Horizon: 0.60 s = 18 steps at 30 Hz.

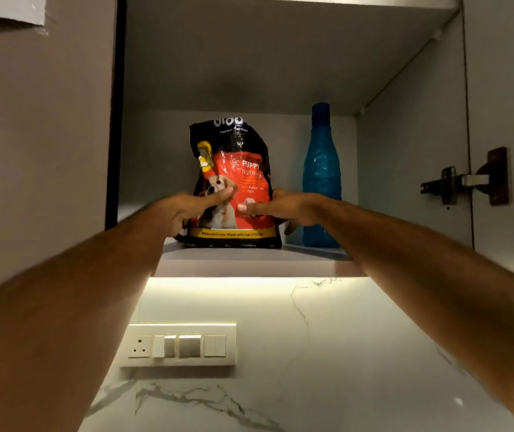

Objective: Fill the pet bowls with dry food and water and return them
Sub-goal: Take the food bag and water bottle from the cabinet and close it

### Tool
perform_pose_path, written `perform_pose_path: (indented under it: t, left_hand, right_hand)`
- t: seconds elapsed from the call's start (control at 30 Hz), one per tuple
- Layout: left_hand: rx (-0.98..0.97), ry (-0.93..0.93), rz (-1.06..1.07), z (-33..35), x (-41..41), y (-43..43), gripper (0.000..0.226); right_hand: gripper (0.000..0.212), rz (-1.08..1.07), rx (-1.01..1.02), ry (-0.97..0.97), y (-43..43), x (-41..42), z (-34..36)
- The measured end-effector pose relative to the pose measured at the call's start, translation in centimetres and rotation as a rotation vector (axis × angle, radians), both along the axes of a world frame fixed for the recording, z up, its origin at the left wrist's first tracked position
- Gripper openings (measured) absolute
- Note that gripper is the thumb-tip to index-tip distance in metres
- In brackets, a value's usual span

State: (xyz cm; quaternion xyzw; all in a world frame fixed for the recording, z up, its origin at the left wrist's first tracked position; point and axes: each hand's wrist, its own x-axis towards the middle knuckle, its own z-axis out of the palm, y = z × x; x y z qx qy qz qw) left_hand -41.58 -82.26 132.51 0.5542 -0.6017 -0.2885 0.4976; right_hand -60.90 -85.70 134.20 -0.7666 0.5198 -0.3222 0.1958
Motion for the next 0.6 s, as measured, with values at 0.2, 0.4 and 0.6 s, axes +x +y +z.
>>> perform_pose_path:
  t: [0.2, 0.4, 0.6]
  left_hand:
    - [-0.020, 0.032, 0.025, -0.3, 0.1, 0.6, 0.083]
    - [-0.061, 0.037, 0.003, -0.4, -0.4, 5.2, 0.084]
    - [-0.114, 0.134, -0.123, -1.0, -0.8, 10.1, 0.082]
  right_hand:
    - [0.075, 0.075, 0.011, -0.056, 1.3, -0.2, -0.2]
    - [0.068, 0.057, -0.041, -0.067, 6.5, -1.3, -0.7]
    - [0.062, -0.021, -0.139, -0.234, 11.8, -1.9, -1.5]
